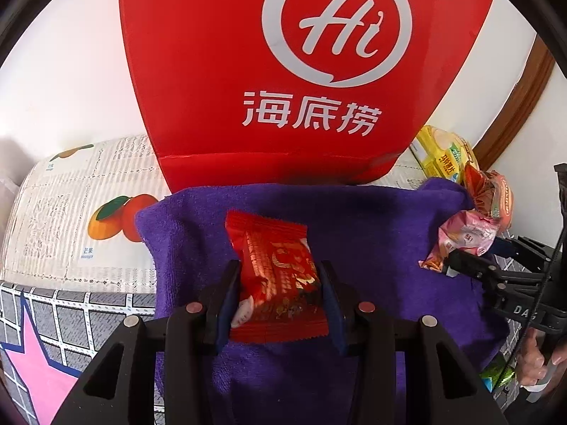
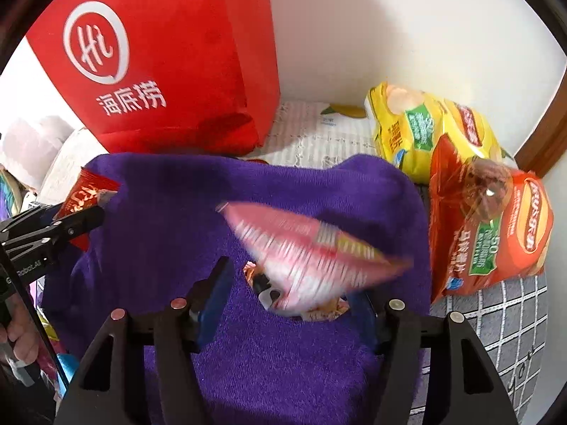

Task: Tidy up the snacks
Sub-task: 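Open both grippers to drop the snacks onto the purple cloth, then grasp the green snack bag with the right gripper while the left grasps the pink-and-yellow bag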

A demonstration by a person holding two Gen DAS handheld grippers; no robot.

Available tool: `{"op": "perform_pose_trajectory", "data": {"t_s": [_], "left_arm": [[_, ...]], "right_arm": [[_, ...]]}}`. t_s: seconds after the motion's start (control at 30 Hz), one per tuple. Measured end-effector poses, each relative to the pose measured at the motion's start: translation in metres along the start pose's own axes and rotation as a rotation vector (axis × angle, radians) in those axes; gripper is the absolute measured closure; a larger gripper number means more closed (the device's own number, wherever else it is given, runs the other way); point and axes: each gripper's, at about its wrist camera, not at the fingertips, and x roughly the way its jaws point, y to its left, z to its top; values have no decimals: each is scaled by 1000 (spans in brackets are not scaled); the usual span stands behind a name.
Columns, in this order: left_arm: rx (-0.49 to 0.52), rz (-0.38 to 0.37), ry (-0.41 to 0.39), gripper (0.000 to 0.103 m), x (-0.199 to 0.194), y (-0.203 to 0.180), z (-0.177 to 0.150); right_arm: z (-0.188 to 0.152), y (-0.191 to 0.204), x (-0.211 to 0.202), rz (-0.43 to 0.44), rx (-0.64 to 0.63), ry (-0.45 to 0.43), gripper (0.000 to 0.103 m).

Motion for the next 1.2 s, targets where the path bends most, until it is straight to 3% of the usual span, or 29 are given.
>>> {"op": "perform_pose_trajectory", "data": {"t_s": [0.13,0.2,0.57,0.7,0.87,1.2], "left_arm": [[-8,-22,-2,60,-1,0,1],[-8,-25,-1,52,-3,1,2],[18,-33,-41,39,-28,-9,5],[24,-42,-87,28,-50,-15,6],[63,-42,-134,27,-81,-25,2],[56,-44,-164,23,-128,-20,-34]], "right_arm": [[2,-5,-16,5,24,-36,39],[2,-5,-24,7,17,-52,33],[-7,-4,-78,-43,47,-186,33],[-32,-7,-105,-68,90,-228,33],[-72,-12,-127,-90,140,-225,35],[-156,-15,-109,-28,238,-106,34]]}}
